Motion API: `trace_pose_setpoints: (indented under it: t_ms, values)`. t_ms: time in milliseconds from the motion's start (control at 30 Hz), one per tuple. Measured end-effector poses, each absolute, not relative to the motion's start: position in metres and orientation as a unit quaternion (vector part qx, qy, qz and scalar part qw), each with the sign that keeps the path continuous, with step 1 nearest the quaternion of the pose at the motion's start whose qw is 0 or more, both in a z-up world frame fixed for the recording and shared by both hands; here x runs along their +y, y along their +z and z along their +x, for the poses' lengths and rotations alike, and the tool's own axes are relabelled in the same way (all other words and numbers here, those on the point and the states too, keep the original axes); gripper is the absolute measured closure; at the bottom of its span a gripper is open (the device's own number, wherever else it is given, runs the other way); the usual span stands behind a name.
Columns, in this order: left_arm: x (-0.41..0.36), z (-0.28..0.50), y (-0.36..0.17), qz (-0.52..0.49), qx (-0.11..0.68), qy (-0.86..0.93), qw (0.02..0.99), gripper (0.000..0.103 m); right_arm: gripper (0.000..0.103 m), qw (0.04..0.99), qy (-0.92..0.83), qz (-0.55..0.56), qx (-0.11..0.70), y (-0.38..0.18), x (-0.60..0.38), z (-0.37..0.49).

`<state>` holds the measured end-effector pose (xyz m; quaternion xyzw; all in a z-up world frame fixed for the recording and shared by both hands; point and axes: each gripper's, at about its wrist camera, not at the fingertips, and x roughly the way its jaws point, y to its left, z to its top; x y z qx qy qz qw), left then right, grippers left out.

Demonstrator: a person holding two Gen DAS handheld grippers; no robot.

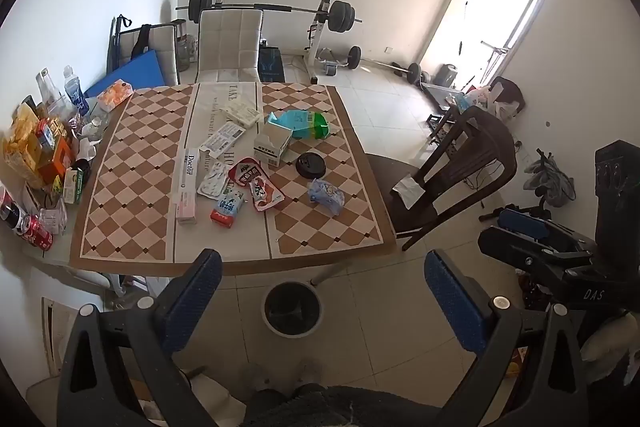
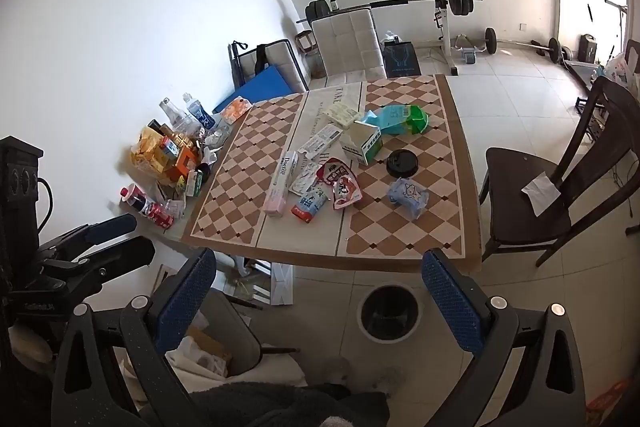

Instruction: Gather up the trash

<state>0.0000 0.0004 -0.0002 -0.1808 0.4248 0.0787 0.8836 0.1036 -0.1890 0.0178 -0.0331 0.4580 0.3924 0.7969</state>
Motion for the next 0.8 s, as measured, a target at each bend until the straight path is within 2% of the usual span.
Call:
trace_pose_setpoints:
  t_ms: [800]
  values:
    - [-0.004, 0.005, 0.001, -0.187, 0.419, 0.076, 0.885, 0.000, 0.000, 0.786, 0.408, -0.025, 0.463, 0.016, -0.178, 0.101]
